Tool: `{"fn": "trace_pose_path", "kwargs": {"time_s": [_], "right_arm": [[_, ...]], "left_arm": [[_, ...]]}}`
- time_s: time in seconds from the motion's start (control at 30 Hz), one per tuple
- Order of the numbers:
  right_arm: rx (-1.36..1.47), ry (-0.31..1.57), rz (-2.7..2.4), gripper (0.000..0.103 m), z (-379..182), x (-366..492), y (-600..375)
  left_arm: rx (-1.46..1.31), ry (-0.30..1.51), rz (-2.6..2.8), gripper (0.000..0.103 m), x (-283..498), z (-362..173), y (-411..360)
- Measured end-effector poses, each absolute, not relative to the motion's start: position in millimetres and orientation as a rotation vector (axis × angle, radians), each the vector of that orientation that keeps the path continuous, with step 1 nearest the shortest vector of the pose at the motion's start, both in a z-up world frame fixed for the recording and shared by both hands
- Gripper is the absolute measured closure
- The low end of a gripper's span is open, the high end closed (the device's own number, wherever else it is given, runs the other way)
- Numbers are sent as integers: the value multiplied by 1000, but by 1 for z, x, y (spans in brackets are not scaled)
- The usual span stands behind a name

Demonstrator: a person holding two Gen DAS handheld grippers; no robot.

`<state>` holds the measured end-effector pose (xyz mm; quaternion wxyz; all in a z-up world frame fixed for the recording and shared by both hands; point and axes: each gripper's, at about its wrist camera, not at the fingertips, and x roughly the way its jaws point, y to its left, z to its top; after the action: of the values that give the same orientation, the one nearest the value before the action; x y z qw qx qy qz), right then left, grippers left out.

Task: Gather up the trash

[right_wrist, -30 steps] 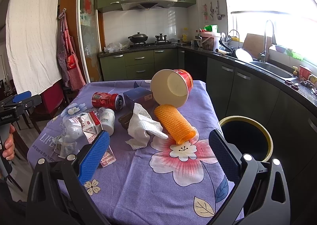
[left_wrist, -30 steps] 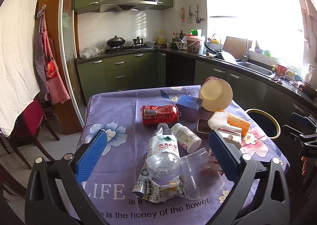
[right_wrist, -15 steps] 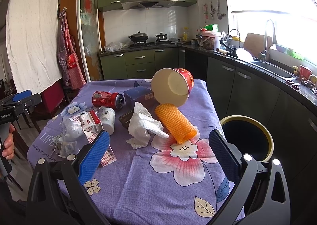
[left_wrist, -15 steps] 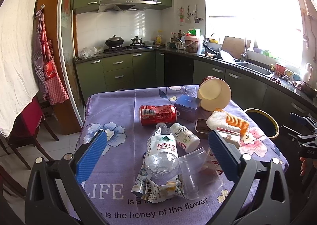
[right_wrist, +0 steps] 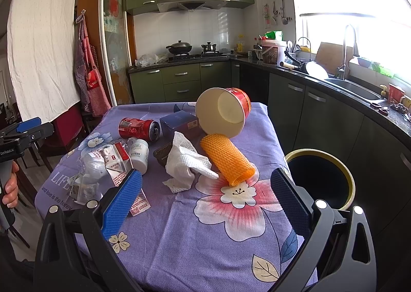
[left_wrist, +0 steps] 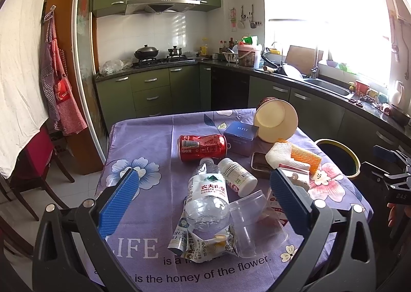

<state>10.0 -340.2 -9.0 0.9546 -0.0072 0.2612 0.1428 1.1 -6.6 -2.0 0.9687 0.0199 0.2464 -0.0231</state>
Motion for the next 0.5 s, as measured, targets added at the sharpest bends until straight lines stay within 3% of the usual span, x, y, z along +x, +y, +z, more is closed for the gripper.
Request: {"fn": "trace_pose_path", "kwargs": {"time_s": [0.5], "right_arm": [[-14,531,291,4,-10,9,-340]], "left_arm": [[45,499,-54,6,1,0,-9]]}}
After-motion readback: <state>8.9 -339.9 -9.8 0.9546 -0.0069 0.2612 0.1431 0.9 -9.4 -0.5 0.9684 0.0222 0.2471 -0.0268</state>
